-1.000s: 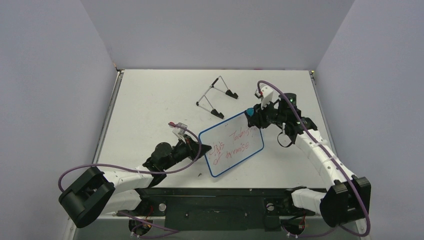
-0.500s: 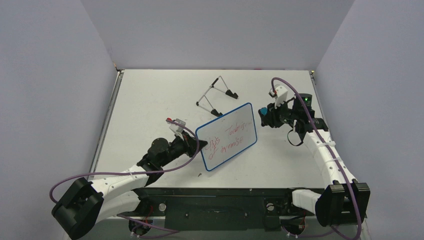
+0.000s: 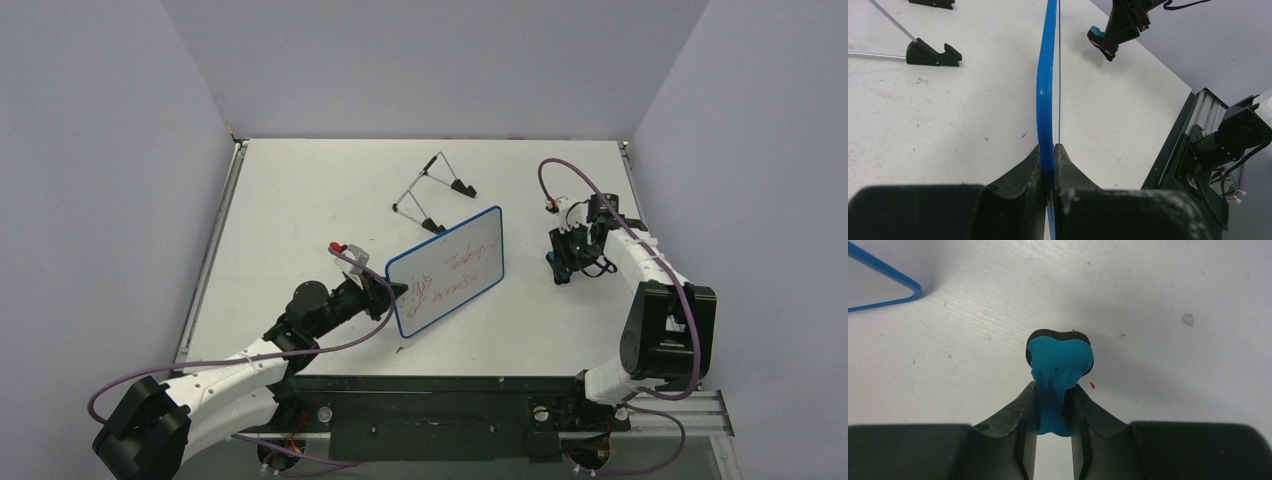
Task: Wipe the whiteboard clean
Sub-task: Erase the whiteboard at the center of the board.
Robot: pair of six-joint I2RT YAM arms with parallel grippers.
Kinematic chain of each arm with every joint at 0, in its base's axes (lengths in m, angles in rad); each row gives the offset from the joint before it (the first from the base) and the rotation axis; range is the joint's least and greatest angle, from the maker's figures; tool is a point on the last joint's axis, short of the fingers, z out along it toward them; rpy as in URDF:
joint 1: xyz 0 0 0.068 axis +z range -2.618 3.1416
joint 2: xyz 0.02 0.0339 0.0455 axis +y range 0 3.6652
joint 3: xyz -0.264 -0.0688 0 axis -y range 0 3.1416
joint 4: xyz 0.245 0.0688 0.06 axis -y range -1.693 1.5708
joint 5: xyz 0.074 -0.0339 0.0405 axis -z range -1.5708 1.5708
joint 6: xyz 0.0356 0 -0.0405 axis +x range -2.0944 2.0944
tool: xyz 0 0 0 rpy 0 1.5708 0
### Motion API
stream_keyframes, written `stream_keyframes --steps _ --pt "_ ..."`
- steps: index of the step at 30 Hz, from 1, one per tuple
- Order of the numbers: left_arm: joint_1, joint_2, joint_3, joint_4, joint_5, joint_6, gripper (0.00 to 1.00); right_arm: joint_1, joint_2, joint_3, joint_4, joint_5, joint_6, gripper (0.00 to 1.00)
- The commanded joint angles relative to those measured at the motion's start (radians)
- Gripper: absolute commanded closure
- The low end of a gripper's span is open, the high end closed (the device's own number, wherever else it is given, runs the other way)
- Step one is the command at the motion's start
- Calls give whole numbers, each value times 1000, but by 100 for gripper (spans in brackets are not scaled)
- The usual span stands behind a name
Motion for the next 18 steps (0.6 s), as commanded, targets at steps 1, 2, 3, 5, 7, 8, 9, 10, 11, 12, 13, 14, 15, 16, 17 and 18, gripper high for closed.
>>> stream_keyframes --steps 1,2,3,5,7,8,9,10,11,12,13,14,15,16,17,18 --pt "2 4 8 75 36 42 100 11 43 8 38 123 32 98" --pt "1 5 6 80 38 39 100 15 54 8 42 130 41 96" --pt "1 5 2 88 39 35 100 20 75 8 50 145 46 94" --pt "1 1 -7 97 39 30 100 27 108 10 60 162 66 88" --pt "0 -2 -15 103 39 27 100 30 141 16 61 170 78 81" --pt "0 -7 -17 104 39 26 100 29 158 18 58 170 79 75" --pt "0 -10 -22 105 37 25 100 30 164 22 55 165 80 71" --pt "0 -17 -25 106 37 24 100 30 167 23 51 164 79 62" --pt "-1 -25 -30 106 36 22 100 30 164 23 50 157 78 54" --pt "-1 -29 -33 106 35 21 100 29 155 23 47 153 78 51" --pt "-1 -35 -37 105 33 19 100 29 149 24 45 145 78 45" --pt "-1 -38 -40 106 33 19 100 28 136 24 43 138 78 43" --pt "-1 -43 -43 106 32 18 100 27 131 25 40 134 78 40" --pt "-1 -46 -45 105 32 18 100 21 117 27 35 124 77 39" --pt "-1 -46 -46 105 33 18 100 17 110 29 31 116 74 37" --pt "-1 -47 -46 106 35 18 100 10 89 32 23 102 70 34"
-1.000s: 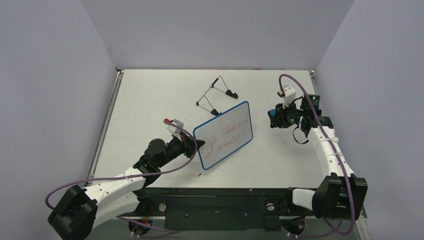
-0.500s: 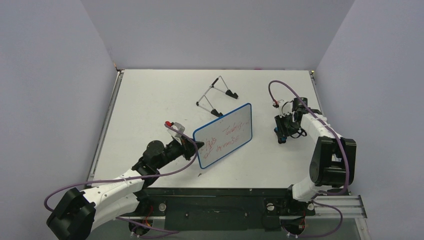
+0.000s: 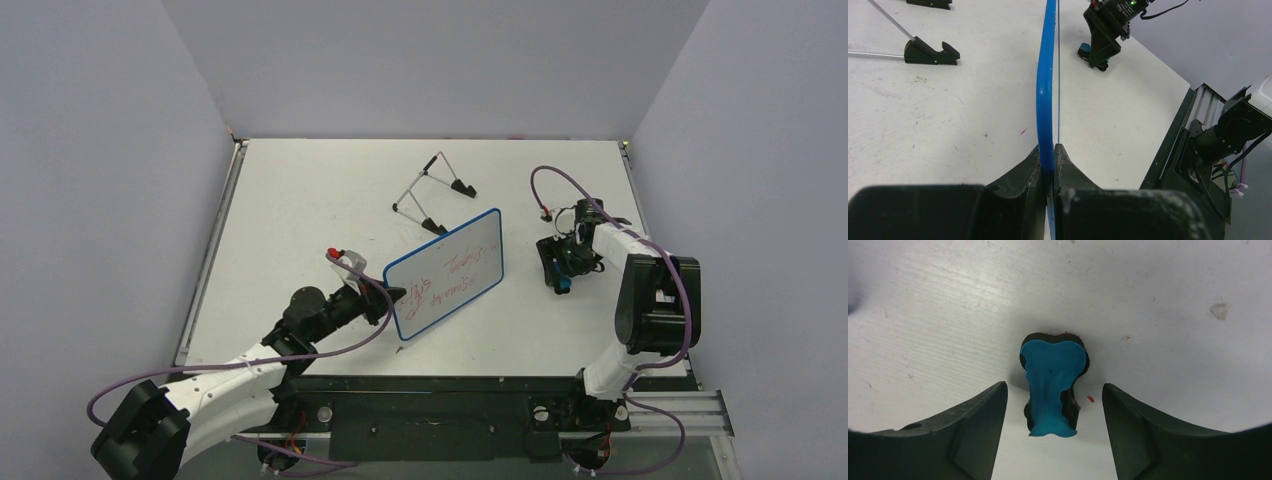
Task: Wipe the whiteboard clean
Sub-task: Erase the whiteboard at the center of the board.
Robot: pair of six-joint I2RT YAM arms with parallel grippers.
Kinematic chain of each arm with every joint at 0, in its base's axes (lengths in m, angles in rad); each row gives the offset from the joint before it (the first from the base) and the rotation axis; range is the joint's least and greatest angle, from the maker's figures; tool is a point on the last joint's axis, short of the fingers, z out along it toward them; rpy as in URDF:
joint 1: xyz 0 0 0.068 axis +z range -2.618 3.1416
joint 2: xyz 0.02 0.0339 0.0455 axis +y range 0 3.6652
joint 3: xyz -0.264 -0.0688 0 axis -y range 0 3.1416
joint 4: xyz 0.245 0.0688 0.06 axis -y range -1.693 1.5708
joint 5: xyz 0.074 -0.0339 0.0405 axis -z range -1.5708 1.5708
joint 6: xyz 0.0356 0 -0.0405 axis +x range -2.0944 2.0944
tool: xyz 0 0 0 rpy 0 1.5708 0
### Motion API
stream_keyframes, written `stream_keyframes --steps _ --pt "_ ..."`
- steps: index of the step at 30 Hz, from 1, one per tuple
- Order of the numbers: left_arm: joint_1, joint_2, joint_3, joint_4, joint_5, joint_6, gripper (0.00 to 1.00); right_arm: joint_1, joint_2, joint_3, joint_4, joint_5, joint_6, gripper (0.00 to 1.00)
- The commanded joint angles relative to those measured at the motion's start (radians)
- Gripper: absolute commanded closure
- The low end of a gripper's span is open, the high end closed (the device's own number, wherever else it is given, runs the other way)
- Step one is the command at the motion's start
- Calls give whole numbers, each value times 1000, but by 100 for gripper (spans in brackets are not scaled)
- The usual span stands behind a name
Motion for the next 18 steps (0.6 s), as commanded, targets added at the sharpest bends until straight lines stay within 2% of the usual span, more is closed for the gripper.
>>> stream_keyframes --steps 1,5,7,9,10,12,15,18 --pt "-2 -24 1 64 22 5 100 -19 -95 28 -18 -40 -18 33" --pt "-2 -27 2 57 35 18 100 -25 -231 34 -41 -88 -97 32" --pt "-1 -24 6 47 42 35 100 -22 -310 57 -83 -174 -177 32" --pt "-1 -19 18 28 50 57 100 -12 -413 89 -198 -331 -319 31" --pt "-2 -17 27 15 55 69 100 -6 -435 106 -231 -451 -453 30" --pt "-1 -12 35 2 69 85 100 20 -499 106 -295 -629 -622 24" --pt "-4 0 40 4 97 99 100 153 -545 98 -308 -738 -758 15" --pt "-15 11 56 -13 122 123 100 300 -481 190 -382 -678 -801 15"
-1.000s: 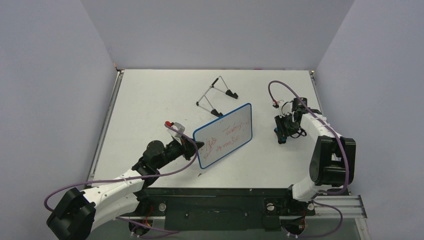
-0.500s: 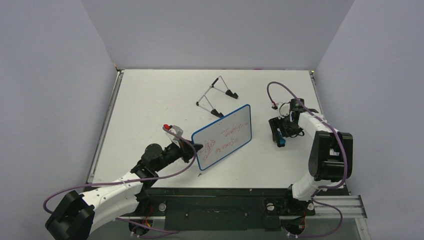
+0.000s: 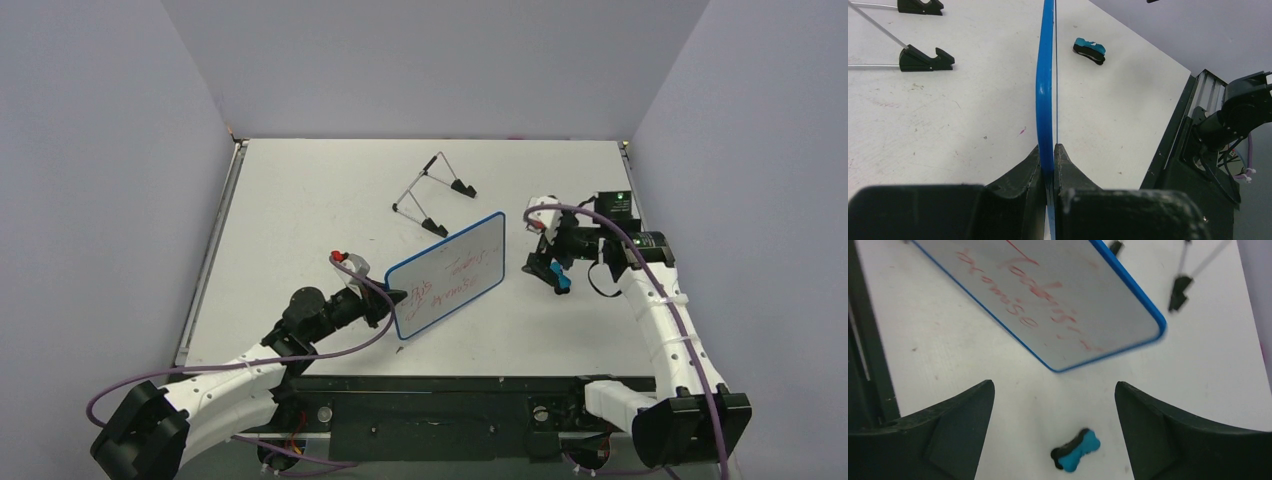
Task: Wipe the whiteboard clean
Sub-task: Erase the whiteboard at the center of the board.
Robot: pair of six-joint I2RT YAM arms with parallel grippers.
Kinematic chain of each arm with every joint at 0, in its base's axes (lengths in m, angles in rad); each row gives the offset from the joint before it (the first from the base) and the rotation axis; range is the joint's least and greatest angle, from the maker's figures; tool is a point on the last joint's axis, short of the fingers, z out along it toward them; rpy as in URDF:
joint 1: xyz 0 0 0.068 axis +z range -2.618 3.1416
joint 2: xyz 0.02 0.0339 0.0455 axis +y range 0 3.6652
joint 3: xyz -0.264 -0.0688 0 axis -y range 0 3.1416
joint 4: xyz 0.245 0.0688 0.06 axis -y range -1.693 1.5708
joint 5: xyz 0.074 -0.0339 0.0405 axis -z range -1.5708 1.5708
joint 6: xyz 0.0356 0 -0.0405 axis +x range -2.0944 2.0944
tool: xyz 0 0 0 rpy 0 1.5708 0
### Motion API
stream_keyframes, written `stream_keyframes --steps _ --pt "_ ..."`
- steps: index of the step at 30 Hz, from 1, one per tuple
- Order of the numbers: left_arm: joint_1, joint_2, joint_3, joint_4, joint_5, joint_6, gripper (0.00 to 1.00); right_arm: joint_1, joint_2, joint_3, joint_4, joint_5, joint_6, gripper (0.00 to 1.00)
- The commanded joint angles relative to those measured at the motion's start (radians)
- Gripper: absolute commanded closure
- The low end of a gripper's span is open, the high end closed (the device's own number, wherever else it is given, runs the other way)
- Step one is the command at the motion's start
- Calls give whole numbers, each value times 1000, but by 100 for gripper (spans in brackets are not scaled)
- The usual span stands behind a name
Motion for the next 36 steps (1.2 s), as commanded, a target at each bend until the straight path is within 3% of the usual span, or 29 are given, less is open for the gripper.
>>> stream_keyframes --steps 1,9,24,36 --pt "-16 16 65 -16 75 61 100 205 117 153 -199 -95 -234 15" --pt "-47 55 111 -63 86 103 100 381 292 356 -304 118 -209 28" --pt "-60 131 140 -47 89 124 100 488 349 468 -343 137 -158 31" --pt "-71 129 137 -25 99 141 100 525 499 515 -338 211 -111 55"
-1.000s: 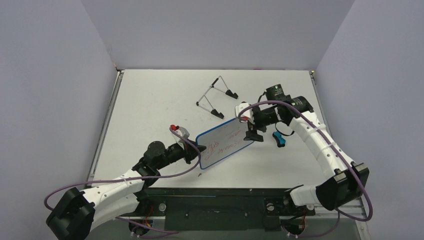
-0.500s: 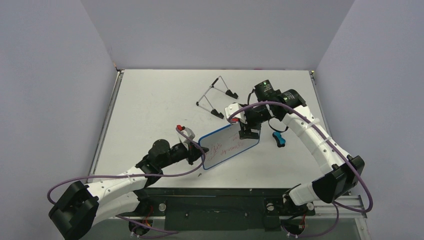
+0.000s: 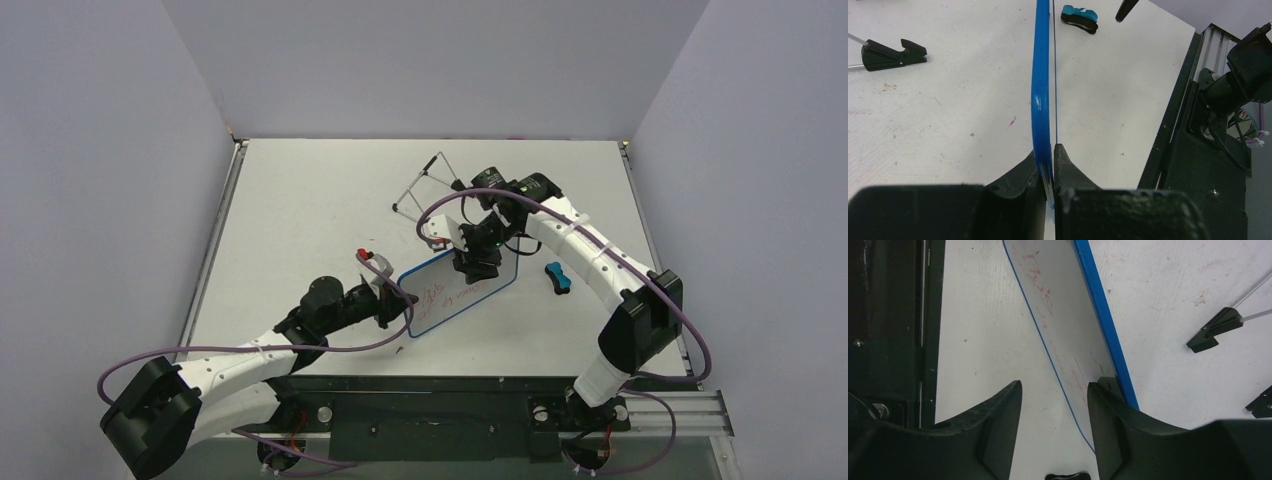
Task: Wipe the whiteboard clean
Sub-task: Erase the whiteboard at the center of the board.
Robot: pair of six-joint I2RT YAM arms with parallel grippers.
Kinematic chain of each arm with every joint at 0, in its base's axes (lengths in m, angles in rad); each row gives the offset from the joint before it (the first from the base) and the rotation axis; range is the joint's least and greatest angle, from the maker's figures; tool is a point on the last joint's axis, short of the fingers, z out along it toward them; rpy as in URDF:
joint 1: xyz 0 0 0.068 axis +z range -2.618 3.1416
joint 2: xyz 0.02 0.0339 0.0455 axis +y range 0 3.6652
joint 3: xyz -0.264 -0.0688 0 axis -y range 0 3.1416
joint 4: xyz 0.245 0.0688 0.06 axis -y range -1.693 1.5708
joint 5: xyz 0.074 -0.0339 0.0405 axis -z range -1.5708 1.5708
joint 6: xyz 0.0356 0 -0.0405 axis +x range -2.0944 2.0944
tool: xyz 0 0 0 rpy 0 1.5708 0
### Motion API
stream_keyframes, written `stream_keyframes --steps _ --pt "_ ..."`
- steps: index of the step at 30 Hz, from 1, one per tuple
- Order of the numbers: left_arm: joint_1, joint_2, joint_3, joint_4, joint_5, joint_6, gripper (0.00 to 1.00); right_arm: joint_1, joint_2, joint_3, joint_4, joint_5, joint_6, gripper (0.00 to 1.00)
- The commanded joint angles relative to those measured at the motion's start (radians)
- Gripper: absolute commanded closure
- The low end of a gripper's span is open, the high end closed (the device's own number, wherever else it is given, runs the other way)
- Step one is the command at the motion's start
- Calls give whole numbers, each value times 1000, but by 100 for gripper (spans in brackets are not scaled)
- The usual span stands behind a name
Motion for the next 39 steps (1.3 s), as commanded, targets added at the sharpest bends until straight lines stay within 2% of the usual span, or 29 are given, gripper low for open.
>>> stream_keyframes --steps 1,5,8,10,14,23,26,30,32,33,35,38,39 --pt "-18 -6 43 48 56 35 100 24 -1 60 11 34 -4 56" --pt "-20 -13 43 34 54 42 100 10 -19 170 -155 -92 -87 51" --pt "-21 -7 45 34 53 42 100 13 -38 221 -214 -145 -133 44" --pt "-20 -3 47 36 54 41 100 13 -47 218 -193 -130 -106 42" --pt "-24 -6 48 36 54 41 100 15 -30 188 -93 -1 -33 42" --pt "-38 -10 53 21 53 54 100 30 55 211 -104 58 -40 51" --pt "-39 -8 51 28 50 55 100 47 58 178 -118 47 -56 55" --pt "-39 -3 39 66 48 42 100 65 66 133 -125 39 -81 67" --pt "-38 0 33 87 42 29 100 72 71 118 -132 37 -97 76" --pt "-38 1 30 101 40 26 100 74 73 112 -136 38 -102 89" --pt "-38 -1 18 127 30 18 100 77 72 103 -138 40 -122 100" --pt "-39 -4 -9 192 6 -14 100 77 64 96 -134 40 -142 100" --pt "-39 -3 -15 207 4 -22 95 77 63 93 -129 40 -144 100"
